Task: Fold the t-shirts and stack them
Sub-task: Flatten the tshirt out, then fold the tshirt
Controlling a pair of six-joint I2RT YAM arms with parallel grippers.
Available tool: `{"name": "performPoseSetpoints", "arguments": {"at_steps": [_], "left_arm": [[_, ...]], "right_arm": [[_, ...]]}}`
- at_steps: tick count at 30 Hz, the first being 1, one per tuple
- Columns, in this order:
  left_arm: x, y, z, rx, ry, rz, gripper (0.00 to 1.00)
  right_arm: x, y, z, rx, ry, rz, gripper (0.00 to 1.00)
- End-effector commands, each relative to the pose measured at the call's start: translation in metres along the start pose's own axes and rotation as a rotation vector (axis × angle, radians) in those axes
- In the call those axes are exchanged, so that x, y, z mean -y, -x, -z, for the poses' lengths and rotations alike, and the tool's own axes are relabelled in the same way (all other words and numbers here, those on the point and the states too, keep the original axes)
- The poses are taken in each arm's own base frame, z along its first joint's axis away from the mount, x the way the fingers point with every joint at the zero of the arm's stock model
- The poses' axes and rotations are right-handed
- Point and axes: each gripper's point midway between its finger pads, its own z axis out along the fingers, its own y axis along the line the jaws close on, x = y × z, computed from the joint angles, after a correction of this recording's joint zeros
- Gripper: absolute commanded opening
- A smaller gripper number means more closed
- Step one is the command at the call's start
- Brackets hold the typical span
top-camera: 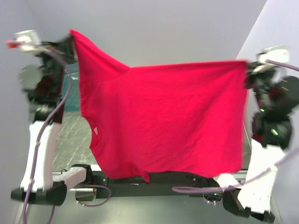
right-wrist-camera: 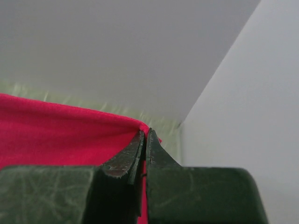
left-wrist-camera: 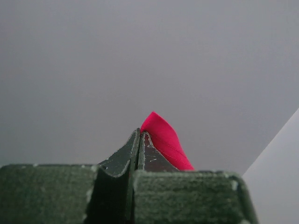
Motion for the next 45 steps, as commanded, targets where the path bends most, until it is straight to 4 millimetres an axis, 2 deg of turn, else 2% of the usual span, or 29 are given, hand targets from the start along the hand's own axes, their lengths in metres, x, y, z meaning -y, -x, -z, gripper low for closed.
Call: {"name": "performPoseSetpoints", "arguments": {"at_steps": [1, 2, 3, 4, 5, 6, 7, 8, 9, 10, 11, 12, 13, 14, 15, 16, 17, 18, 19, 21, 22, 23, 25, 27, 31, 35, 38, 44, 45], "left_arm": [[-0.028, -0.082, -0.019, -0.134, 0.002, 0.030, 0.00], [-0.034, -0.104, -0.022, -0.174, -0.005, 0.043, 0.00], [-0.046, -0.147, -0.028, -0.252, -0.010, 0.055, 0.00], [-0.054, -0.169, -0.031, -0.294, -0.001, 0.067, 0.00], [-0.062, -0.190, -0.034, -0.327, 0.003, 0.074, 0.00], [-0.080, -0.235, -0.039, -0.410, 0.028, 0.086, 0.00], [-0.088, -0.256, -0.043, -0.440, 0.036, 0.096, 0.00], [-0.096, -0.277, -0.046, -0.477, 0.044, 0.108, 0.00], [-0.113, -0.316, -0.053, -0.540, 0.068, 0.120, 0.00], [-0.121, -0.337, -0.055, -0.581, 0.084, 0.129, 0.00], [-0.124, -0.356, -0.058, -0.619, 0.078, 0.142, 0.00], [-0.142, -0.403, -0.053, -0.704, 0.110, 0.156, 0.00], [-0.140, -0.411, -0.066, -0.721, 0.107, 0.161, 0.00], [-0.143, -0.427, -0.069, -0.750, 0.113, 0.167, 0.00], [-0.161, -0.467, -0.062, -0.815, 0.151, 0.176, 0.00], [-0.158, -0.465, -0.079, -0.793, 0.140, 0.176, 0.00], [-0.162, -0.476, -0.080, -0.810, 0.158, 0.183, 0.00], [-0.168, -0.489, -0.085, -0.813, 0.172, 0.182, 0.00], [-0.171, -0.495, -0.087, -0.815, 0.182, 0.180, 0.00], [-0.179, -0.506, -0.093, -0.813, 0.207, 0.174, 0.00], [-0.181, -0.508, -0.096, -0.811, 0.214, 0.173, 0.00], [-0.183, -0.511, -0.098, -0.811, 0.218, 0.169, 0.00], [-0.187, -0.516, -0.103, -0.809, 0.226, 0.160, 0.00], [-0.191, -0.521, -0.104, -0.811, 0.230, 0.159, 0.00], [-0.187, -0.515, -0.110, -0.792, 0.208, 0.153, 0.00], [-0.184, -0.499, -0.109, -0.762, 0.186, 0.141, 0.00], [-0.179, -0.488, -0.106, -0.761, 0.165, 0.139, 0.00], [-0.163, -0.465, -0.094, -0.749, 0.120, 0.134, 0.00], [-0.160, -0.459, -0.091, -0.743, 0.110, 0.135, 0.00]], "right_arm": [[-0.017, -0.050, -0.027, -0.018, 0.068, -0.010, 0.00], [-0.028, -0.093, -0.038, -0.098, 0.101, -0.031, 0.00], [-0.034, -0.112, -0.045, -0.127, 0.122, -0.040, 0.00], [-0.036, -0.131, -0.059, -0.146, 0.136, -0.035, 0.00], [-0.046, -0.171, -0.065, -0.211, 0.156, -0.052, 0.00], [-0.049, -0.188, -0.071, -0.228, 0.166, -0.061, 0.00], [-0.053, -0.210, -0.085, -0.248, 0.188, -0.052, 0.00], [-0.061, -0.236, -0.091, -0.292, 0.211, -0.065, 0.00], [-0.062, -0.250, -0.099, -0.318, 0.213, -0.074, 0.00], [-0.071, -0.290, -0.113, -0.407, 0.248, -0.091, 0.00], [-0.070, -0.296, -0.126, -0.423, 0.260, -0.092, 0.00], [-0.069, -0.310, -0.136, -0.462, 0.259, -0.099, 0.00], [-0.080, -0.355, -0.145, -0.575, 0.294, -0.127, 0.00], [-0.076, -0.352, -0.163, -0.572, 0.293, -0.120, 0.00], [-0.074, -0.363, -0.173, -0.604, 0.274, -0.119, 0.00], [-0.083, -0.400, -0.176, -0.701, 0.290, -0.135, 0.00], [-0.081, -0.394, -0.193, -0.691, 0.275, -0.112, 0.00], [-0.082, -0.400, -0.200, -0.710, 0.256, -0.103, 0.00], [-0.081, -0.420, -0.203, -0.764, 0.226, -0.084, 0.00], [-0.081, -0.416, -0.220, -0.753, 0.191, -0.055, 0.00], [-0.081, -0.426, -0.223, -0.777, 0.172, -0.045, 0.00], [-0.078, -0.421, -0.231, -0.763, 0.154, -0.037, 0.00], [-0.081, -0.428, -0.237, -0.781, 0.143, -0.035, 0.00], [-0.077, -0.425, -0.246, -0.770, 0.123, -0.038, 0.00], [-0.074, -0.420, -0.250, -0.746, 0.104, -0.048, 0.00], [-0.068, -0.420, -0.241, -0.743, 0.083, -0.038, 0.00], [-0.064, -0.421, -0.236, -0.748, 0.084, -0.039, 0.00], [-0.070, -0.423, -0.222, -0.747, 0.142, -0.048, 0.00], [-0.069, -0.418, -0.221, -0.734, 0.148, -0.044, 0.00]]}}
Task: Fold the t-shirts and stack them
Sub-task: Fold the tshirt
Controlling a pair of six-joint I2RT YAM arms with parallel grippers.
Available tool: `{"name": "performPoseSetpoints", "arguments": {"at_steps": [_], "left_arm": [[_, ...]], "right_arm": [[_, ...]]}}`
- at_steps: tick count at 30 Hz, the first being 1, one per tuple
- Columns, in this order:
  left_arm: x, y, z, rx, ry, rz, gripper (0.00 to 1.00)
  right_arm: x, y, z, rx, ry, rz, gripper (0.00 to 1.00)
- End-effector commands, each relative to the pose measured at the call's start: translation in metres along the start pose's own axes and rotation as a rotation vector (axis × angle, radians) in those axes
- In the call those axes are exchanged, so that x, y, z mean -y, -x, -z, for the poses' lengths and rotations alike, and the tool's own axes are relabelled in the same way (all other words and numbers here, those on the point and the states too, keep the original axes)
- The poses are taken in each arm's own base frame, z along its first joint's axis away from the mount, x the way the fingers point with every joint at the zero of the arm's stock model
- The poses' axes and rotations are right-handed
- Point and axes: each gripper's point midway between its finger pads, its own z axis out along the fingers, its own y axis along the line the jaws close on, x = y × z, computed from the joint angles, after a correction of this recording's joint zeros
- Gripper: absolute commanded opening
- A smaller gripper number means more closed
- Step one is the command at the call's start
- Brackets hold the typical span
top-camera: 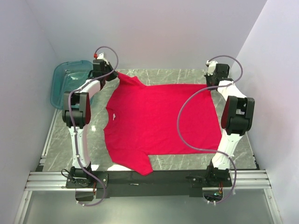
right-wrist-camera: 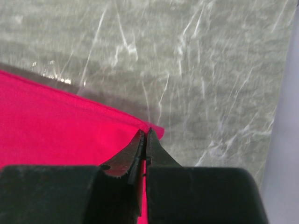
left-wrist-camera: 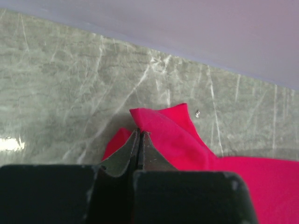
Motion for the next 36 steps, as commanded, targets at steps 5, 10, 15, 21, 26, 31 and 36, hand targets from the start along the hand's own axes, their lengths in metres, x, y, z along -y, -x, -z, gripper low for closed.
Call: {"name": "performPoseSetpoints", "arguments": {"at_steps": [5, 10, 15, 21, 26, 31, 36], "left_arm": [[0.057, 0.061, 0.059, 0.151, -0.154, -0.082, 0.00], [0.063, 0.053, 0.079, 0.136, -0.181, -0.090, 0.00], [0.062, 0.041, 0.096, 0.120, -0.183, -0.092, 0.00], [0.061, 0.034, 0.115, 0.120, -0.179, -0.094, 0.00], [0.065, 0.035, 0.130, 0.121, -0.180, -0.092, 0.00], [0.067, 0.035, 0.147, 0.131, -0.172, -0.102, 0.00], [0.072, 0.034, 0.161, 0.135, -0.189, -0.101, 0.00]], "right_arm": [[0.007, 0.030, 0.036, 0.131, 0.012, 0.023, 0.00], [0.004, 0.026, 0.036, 0.127, 0.028, 0.025, 0.00], [0.005, 0.021, 0.033, 0.115, 0.024, 0.019, 0.00], [0.012, 0.019, 0.037, 0.116, 0.007, 0.002, 0.00], [0.015, 0.014, 0.038, 0.108, 0.002, -0.002, 0.00], [0.019, 0.012, 0.037, 0.100, -0.005, -0.004, 0.00], [0.017, 0.012, 0.035, 0.096, -0.002, -0.003, 0.00]]}}
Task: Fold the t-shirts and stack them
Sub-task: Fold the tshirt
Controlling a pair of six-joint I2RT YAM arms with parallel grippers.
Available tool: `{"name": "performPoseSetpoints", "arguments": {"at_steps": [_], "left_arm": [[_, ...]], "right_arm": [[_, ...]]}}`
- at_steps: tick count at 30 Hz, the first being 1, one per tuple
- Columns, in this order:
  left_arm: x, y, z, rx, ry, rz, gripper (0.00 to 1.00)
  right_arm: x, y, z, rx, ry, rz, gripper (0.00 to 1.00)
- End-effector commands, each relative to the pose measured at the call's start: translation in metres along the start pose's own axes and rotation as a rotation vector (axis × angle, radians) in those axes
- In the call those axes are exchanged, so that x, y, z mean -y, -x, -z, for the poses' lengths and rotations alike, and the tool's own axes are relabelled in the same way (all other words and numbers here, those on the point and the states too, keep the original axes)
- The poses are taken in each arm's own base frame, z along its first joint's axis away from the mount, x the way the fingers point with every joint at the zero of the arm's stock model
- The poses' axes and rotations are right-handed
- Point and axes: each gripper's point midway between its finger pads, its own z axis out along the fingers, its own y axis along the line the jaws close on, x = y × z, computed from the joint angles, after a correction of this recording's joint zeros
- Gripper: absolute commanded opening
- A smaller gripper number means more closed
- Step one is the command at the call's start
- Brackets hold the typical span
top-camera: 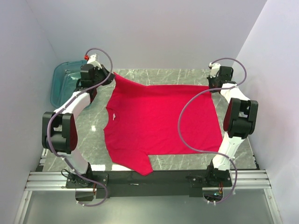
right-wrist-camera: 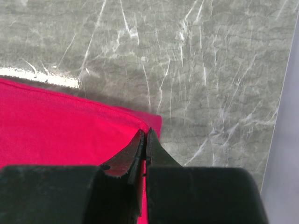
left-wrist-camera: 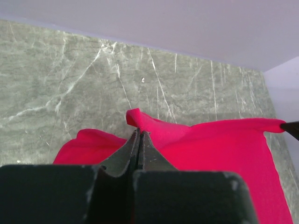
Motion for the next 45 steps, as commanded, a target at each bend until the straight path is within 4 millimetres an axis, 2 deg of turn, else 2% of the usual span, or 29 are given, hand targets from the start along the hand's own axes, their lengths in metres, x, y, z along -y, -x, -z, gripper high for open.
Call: {"name": "performPoseSetpoints", "arguments": {"at_steps": [1, 7, 14, 25, 45], "left_arm": [[0.015, 0.015, 0.016, 0.042, -0.041, -0.031, 0.00], [0.011, 0.005, 0.019, 0.019, -0.031, -0.027, 0.00], [0.009, 0.003, 0.025, 0.020, -0.021, -0.028, 0.00], [0.011, -0.010, 0.047, 0.021, -0.020, -0.006, 0.00], [0.009, -0.022, 0.063, 0.016, -0.009, 0.016, 0.00]], "right_arm": [[0.015, 0.027, 0.020, 0.081, -0.046, 0.010, 0.00], [0.017, 0.028, 0.021, 0.080, -0.055, 0.010, 0.00], [0.023, 0.025, 0.024, 0.079, -0.070, 0.007, 0.00], [0.021, 0.023, 0.024, 0.074, -0.063, 0.003, 0.00], [0.021, 0.015, 0.027, 0.061, -0.069, 0.002, 0.00]]}}
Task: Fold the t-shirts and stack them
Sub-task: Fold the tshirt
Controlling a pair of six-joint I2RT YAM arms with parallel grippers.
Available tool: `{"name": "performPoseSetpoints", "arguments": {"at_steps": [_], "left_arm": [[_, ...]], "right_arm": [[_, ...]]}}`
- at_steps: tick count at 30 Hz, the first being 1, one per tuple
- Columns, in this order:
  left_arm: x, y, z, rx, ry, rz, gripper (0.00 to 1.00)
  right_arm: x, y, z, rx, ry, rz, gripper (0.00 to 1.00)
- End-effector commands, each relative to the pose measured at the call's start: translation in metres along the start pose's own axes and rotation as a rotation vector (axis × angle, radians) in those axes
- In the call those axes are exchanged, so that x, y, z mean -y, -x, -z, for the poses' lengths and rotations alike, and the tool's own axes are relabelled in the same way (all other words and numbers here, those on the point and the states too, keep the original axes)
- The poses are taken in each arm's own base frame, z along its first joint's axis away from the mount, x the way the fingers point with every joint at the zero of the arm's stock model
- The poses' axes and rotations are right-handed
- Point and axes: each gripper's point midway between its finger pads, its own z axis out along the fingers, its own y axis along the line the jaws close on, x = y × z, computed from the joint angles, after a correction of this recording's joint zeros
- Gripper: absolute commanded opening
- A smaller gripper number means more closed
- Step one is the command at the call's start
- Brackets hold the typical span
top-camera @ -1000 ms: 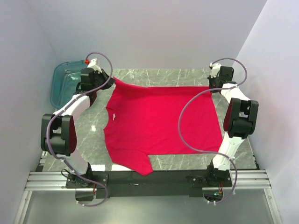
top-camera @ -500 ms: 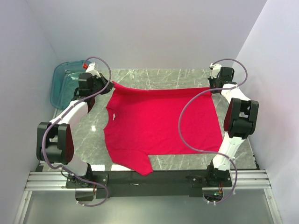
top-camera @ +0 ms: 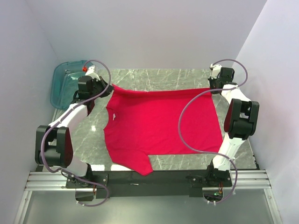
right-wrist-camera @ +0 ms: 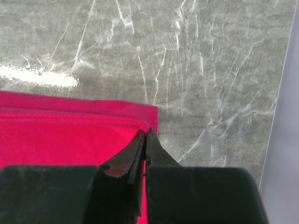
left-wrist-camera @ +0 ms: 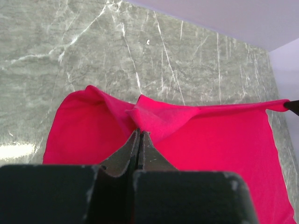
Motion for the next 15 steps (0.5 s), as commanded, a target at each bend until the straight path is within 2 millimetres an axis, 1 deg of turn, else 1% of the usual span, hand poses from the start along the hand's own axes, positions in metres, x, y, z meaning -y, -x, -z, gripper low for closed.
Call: {"name": "performPoseSetpoints", "arguments": {"at_steps": [1, 12, 15], "left_arm": [[0.013, 0.019, 0.012, 0.069, -0.033, -0.009, 0.00], [0.012, 0.010, 0.021, 0.066, -0.029, 0.013, 0.00], [0.010, 0.004, 0.023, 0.058, -0.026, 0.024, 0.00]], "right_arm": [[0.017, 0.024, 0.022, 0.076, -0.058, 0.011, 0.00], [0.016, 0.017, 0.020, 0.062, -0.058, 0.014, 0.00], [0.016, 0.014, 0.020, 0.056, -0.059, 0.015, 0.00]]}}
